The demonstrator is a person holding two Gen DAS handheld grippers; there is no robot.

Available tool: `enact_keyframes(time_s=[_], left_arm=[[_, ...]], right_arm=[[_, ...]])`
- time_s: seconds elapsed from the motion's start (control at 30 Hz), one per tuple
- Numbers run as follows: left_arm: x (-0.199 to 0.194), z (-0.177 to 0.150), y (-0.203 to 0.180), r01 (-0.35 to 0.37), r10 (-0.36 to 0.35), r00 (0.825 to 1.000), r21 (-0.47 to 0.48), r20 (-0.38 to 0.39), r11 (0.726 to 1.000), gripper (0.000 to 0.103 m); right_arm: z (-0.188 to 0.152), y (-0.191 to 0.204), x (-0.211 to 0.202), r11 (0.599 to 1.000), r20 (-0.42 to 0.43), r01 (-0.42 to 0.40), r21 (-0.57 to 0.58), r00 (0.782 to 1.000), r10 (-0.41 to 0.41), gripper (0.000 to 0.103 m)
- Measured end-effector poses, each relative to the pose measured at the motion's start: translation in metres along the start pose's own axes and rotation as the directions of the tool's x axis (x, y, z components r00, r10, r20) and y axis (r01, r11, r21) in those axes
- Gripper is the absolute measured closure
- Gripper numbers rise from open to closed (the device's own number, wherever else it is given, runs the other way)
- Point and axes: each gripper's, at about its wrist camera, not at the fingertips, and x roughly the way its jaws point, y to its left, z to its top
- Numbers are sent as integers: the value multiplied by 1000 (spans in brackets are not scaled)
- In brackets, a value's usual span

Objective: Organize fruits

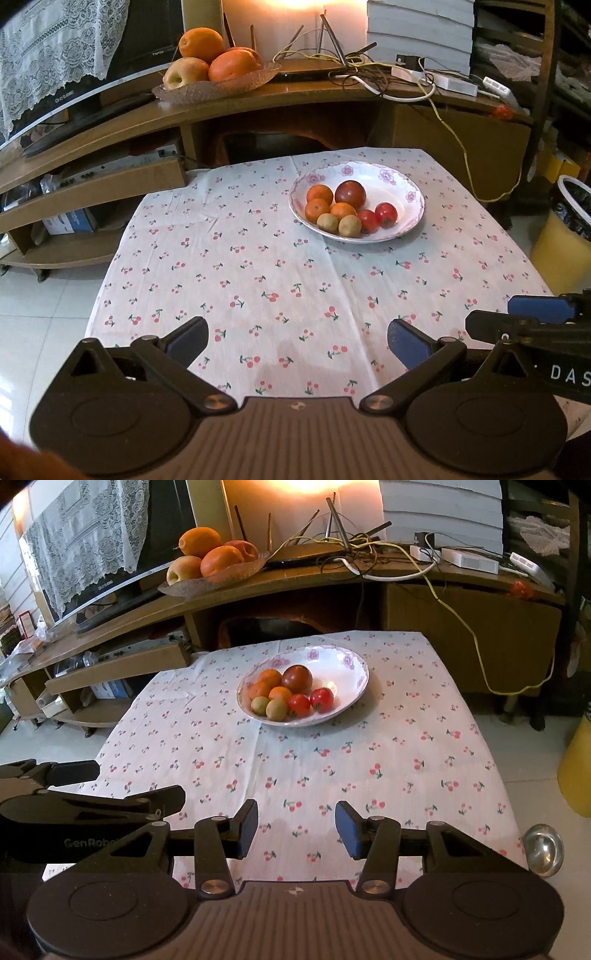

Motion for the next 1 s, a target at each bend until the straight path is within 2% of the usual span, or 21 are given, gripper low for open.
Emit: enact_keyframes(time_s=[0.47,1.0], left_arm=[[-12,-21,-2,-27,27,1000,6,-14,1000,0],[-12,-24,-3,-40,41,999,8,-20,999,0]], right_arm=[[-19,8,-10,1000,-33,-2,-4,999,2,55],[-26,9,-12,1000,-42,-6,-2,999,6,55]])
